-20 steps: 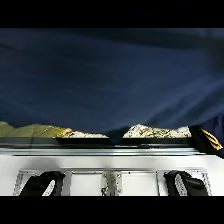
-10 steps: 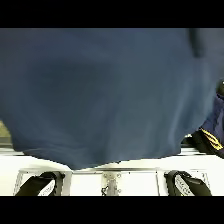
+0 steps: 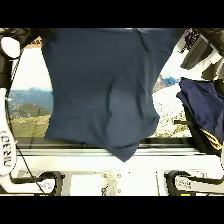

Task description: Fold the clothes and pants, and hang the long-sleeved shirts on hangers.

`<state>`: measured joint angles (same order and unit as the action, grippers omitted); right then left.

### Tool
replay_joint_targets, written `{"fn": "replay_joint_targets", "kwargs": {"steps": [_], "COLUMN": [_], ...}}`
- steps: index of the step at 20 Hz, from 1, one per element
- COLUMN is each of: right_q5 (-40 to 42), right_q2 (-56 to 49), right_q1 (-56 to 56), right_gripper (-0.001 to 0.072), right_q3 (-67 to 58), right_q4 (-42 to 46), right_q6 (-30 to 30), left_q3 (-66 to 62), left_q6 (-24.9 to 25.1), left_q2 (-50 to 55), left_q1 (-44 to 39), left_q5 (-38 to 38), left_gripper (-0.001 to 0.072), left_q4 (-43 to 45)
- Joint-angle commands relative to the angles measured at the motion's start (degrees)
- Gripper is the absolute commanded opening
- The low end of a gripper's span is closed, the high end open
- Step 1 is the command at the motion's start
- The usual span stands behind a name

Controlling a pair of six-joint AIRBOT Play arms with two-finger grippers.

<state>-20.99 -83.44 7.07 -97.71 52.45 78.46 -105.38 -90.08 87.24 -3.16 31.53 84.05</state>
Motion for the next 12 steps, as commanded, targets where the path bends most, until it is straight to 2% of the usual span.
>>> {"fn": "replay_joint_targets", "kwargs": {"steps": [1,4,6,9,12], "right_q5": [2.56,-7.26,-19.02,-33.09,-39.08], "right_q2": [-1.46,2.36,5.51,10.86,18.40], "right_q1": [0.26,3.50,6.47,8.26,7.19], "right_gripper": [0.0678,0.0677,0.0676,0.0676,0.0676], "right_q3": [-1.07,-1.07,-0.83,4.48,17.31], "right_q4": [0.28,0.37,2.75,8.94,10.36], "right_q6": [0.35,0.35,0.35,0.37,0.37], "left_q3": [-6.88,-11.26,-9.77,3.37,23.61], "left_q6": [-1.27,-3.30,-5.25,-8.39,-12.57], "left_q2": [6.69,6.29,3.65,-3.08,-10.36], "left_q1": [0.07,2.03,5.40,12.28,18.88], "left_q5": [4.28,15.34,24.22,32.59,34.27], "left_gripper": [0.0706,0.0705,0.0705,0.0705,0.0705], "left_q4": [-0.07,0.00,-0.02,-0.11,-0.22]}}
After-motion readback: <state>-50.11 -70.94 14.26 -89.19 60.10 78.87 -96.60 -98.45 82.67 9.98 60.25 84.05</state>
